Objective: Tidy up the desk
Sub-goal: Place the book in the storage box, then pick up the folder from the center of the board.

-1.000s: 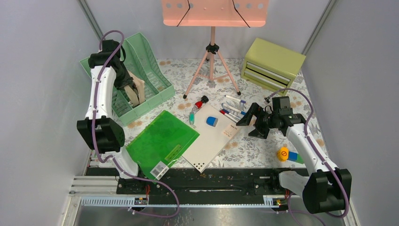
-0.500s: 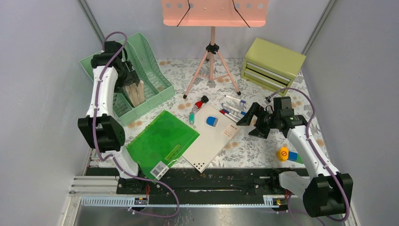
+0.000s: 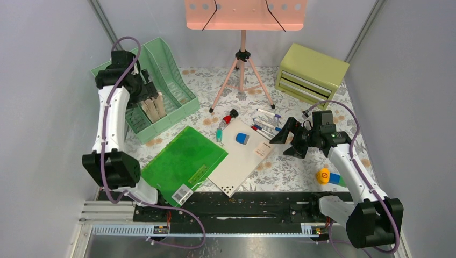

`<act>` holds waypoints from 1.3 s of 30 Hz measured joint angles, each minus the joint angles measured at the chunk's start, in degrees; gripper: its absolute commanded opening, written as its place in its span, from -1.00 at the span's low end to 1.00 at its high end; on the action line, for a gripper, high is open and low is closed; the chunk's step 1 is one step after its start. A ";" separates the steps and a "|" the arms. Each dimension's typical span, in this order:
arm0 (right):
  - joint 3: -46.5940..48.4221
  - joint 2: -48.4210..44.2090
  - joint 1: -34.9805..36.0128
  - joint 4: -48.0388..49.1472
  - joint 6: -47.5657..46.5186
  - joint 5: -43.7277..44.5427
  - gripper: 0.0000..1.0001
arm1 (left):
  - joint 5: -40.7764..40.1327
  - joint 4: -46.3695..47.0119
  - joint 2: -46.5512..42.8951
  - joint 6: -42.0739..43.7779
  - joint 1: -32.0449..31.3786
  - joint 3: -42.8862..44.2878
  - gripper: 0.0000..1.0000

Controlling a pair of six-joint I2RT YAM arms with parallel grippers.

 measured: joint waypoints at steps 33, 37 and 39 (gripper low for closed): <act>-1.88 0.52 0.00 0.04 -0.72 -1.53 0.99 | 26.64 14.56 -40.98 -14.56 -0.50 -63.01 0.72; -2.91 0.55 0.00 0.02 -0.81 -1.62 0.99 | 27.74 15.41 -41.88 -17.20 -1.03 -67.10 0.80; -3.74 0.55 0.00 0.02 -0.81 -1.64 0.99 | 28.11 15.87 -42.56 -18.08 -1.18 -68.15 0.83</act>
